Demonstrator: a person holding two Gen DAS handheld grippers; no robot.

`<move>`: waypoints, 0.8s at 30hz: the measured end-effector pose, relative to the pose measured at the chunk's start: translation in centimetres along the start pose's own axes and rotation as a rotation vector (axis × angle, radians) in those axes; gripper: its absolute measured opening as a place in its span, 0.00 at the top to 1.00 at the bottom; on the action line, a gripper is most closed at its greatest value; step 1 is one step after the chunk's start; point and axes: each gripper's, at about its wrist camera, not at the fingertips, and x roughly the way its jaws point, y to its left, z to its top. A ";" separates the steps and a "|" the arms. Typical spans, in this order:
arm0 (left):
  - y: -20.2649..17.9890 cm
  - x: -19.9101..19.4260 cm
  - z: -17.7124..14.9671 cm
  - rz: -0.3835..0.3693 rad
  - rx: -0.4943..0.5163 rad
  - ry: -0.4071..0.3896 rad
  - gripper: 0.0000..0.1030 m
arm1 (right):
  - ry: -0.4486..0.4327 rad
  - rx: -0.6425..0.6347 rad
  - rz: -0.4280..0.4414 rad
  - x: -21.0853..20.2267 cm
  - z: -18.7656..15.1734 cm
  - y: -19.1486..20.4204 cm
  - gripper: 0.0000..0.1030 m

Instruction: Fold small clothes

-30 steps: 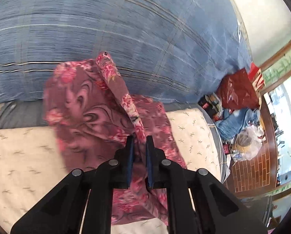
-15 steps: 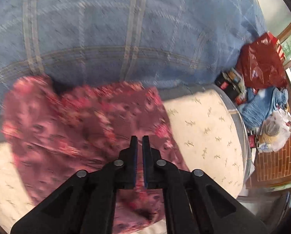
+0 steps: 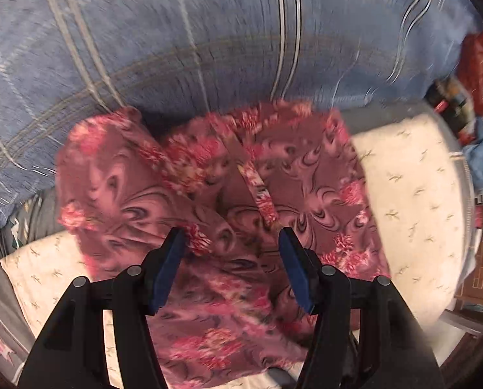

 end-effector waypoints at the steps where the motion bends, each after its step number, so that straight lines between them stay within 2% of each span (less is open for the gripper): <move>1: -0.3 0.5 0.1 0.018 -0.005 0.002 0.43 | 0.000 -0.012 -0.004 0.1 -0.1 0.0 0.37; 3: -0.6 1.1 0.4 0.029 -0.023 0.000 0.43 | 0.003 -0.025 0.003 0.2 -0.3 0.1 0.39; 5: -0.9 1.4 0.8 0.031 -0.032 0.003 0.42 | 0.016 -0.025 0.030 0.5 -0.3 0.1 0.47; 6: -1.2 1.6 1.0 0.041 -0.025 0.007 0.41 | 0.026 -0.021 0.042 0.6 -0.3 0.1 0.53; 8: -1.9 2.2 1.1 0.074 0.007 0.013 0.37 | 0.045 -0.011 0.057 1.0 -0.3 0.0 0.58; 9: -2.5 2.4 1.3 0.098 0.025 0.013 0.37 | 0.049 -0.008 0.059 1.1 -0.4 -0.1 0.62; 10: -3.0 2.9 1.1 0.136 0.057 0.019 0.37 | 0.053 -0.002 0.058 1.2 -0.4 -0.3 0.72; 11: -3.4 3.3 0.8 0.160 0.083 0.026 0.41 | 0.057 0.008 0.061 1.3 -0.5 -0.5 0.80; 12: -3.7 3.3 0.5 0.178 0.106 0.014 0.48 | 0.063 0.028 0.074 1.4 -0.4 -0.9 0.93; 13: -3.9 3.1 0.1 0.172 0.117 0.003 0.72 | 0.063 0.055 0.092 1.3 -0.4 -1.5 0.94; 14: -3.9 3.0 -0.1 0.149 0.114 0.004 0.93 | 0.058 0.079 0.111 1.2 -0.3 -1.8 0.95; 17: -3.8 1.8 -1.0 0.109 0.077 -0.025 0.93 | 0.012 0.150 0.210 0.1 0.1 -2.5 0.95; 19: -4.1 -0.1 -1.5 0.038 0.069 -0.071 0.93 | -0.020 0.172 0.258 -0.7 0.6 -2.5 0.95; 21: -5.0 -2.1 -1.7 -0.071 0.067 -0.105 0.93 | -0.077 0.211 0.330 -2.3 1.1 -2.8 0.95; 24: -7.5 -3.7 -1.9 -0.154 0.104 -0.150 0.93 | -0.186 0.239 0.360 -5.3 2.1 -3.6 0.96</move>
